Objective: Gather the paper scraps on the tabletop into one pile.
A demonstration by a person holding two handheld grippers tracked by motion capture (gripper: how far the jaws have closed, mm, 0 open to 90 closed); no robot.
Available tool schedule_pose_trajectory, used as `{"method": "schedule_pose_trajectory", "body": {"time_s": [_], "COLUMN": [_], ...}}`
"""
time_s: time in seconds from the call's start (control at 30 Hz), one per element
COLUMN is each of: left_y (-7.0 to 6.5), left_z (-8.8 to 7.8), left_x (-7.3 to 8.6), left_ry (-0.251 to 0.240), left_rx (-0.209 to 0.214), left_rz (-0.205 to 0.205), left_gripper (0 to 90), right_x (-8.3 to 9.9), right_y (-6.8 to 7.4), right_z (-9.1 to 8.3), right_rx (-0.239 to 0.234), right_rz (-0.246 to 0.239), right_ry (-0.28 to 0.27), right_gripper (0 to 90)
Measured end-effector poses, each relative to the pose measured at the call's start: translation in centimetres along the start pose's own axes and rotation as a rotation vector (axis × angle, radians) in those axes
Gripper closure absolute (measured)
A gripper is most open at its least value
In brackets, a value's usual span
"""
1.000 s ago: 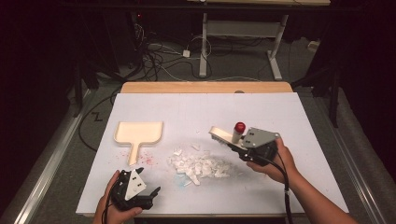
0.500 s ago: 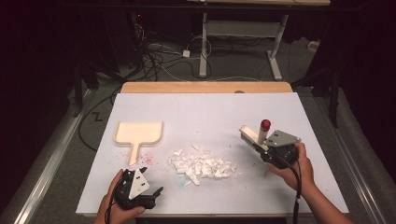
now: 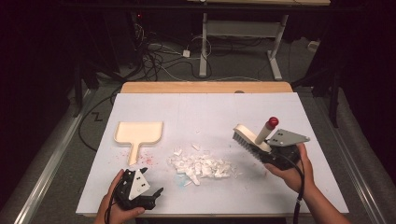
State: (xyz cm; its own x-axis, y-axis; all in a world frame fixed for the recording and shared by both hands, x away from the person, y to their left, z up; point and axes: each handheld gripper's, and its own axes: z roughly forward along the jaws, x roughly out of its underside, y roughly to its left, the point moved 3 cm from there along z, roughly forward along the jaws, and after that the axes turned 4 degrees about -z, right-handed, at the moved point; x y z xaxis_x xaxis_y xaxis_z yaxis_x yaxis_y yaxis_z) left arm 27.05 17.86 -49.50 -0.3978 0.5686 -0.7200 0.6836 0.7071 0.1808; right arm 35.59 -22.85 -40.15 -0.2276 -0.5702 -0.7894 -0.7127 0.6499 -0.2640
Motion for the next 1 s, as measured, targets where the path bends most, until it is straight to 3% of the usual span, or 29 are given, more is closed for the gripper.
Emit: {"method": "schedule_pose_trajectory", "body": {"time_s": [0.07, 0.2, 0.3, 0.33, 0.4, 0.43, 0.47, 0.5, 0.57, 0.63, 0.67, 0.7, 0.77, 0.8, 0.87, 1.0], "left_y": [0.0, -0.1, -0.1, -0.1, 0.0, 0.0, 0.0, 0.0, 0.0, -0.1, 0.0, -0.1, -0.1, -0.1, -0.2, -0.2], "left_z": [0.0, 0.1, 0.2, 0.2, 0.2, 0.1, 0.2, 0.1, 0.2, 0.2, 0.2, 0.2, 0.2, 0.2, 0.2, 0.3], "left_x": [-0.1, -0.2, -0.2, -0.2, -0.1, -0.1, -0.1, -0.1, 0.0, 0.0, -0.1, -0.1, -0.1, -0.2, -0.2, -0.3], "left_ry": [-0.001, 0.0, 0.006, 0.006, 0.005, 0.005, 0.003, 0.006, 0.007, 0.006, 0.009, 0.009, 0.01, 0.008, 0.008, 0.014], "left_rx": [0.0, 0.002, 0.006, 0.006, 0.007, 0.006, 0.006, 0.006, 0.006, 0.007, 0.006, 0.006, 0.005, 0.004, 0.004, -0.013], "left_rz": [0.002, 0.007, 0.008, 0.008, 0.006, 0.005, 0.001, 0.003, 0.002, -0.001, 0.002, 0.002, 0.001, 0.002, 0.002, 0.0], "left_gripper": [15.5, 15.5, 15.5, 15.5, 15.5, 15.5, 15.5, 15.5, 15.5, 15.5, 15.5, 15.5, 15.5, 15.5, 15.5, 15.5], "right_x": [0.5, 1.5, 3.2, 3.2, 4.0, 4.6, 4.6, 4.6, 4.6, 4.5, 4.1, 4.1, 3.6, 2.9, 2.2, 1.0], "right_y": [-0.9, -2.1, -3.4, -3.4, -3.8, -4.1, -4.1, -4.2, -4.0, -3.4, -2.2, -2.2, -0.6, 1.1, 2.6, 4.4], "right_z": [-0.6, -0.2, 1.0, 1.0, 1.6, 2.0, 2.0, 1.9, 1.9, 1.9, 2.1, 2.1, 2.5, 3.1, 3.6, 4.6], "right_rx": [0.037, 0.053, 0.02, 0.02, 0.001, 0.033, 0.033, 0.072, 0.07, 0.048, 0.034, 0.034, 0.042, 0.049, 0.049, 0.022], "right_rz": [0.016, 0.063, 0.156, 0.156, 0.201, 0.192, 0.192, 0.163, 0.168, 0.171, 0.146, 0.146, 0.101, 0.057, 0.023, 0.018], "right_ry": [0.007, 0.039, 0.106, 0.106, 0.139, 0.174, 0.174, 0.186, 0.189, 0.182, 0.191, 0.191, 0.213, 0.226, 0.226, 0.206], "right_gripper": [67.9, 67.9, 67.9, 67.9, 68.0, 68.0, 68.0, 68.0, 68.0, 68.0, 67.9, 67.9, 67.8, 67.8, 67.8, 67.8]}}
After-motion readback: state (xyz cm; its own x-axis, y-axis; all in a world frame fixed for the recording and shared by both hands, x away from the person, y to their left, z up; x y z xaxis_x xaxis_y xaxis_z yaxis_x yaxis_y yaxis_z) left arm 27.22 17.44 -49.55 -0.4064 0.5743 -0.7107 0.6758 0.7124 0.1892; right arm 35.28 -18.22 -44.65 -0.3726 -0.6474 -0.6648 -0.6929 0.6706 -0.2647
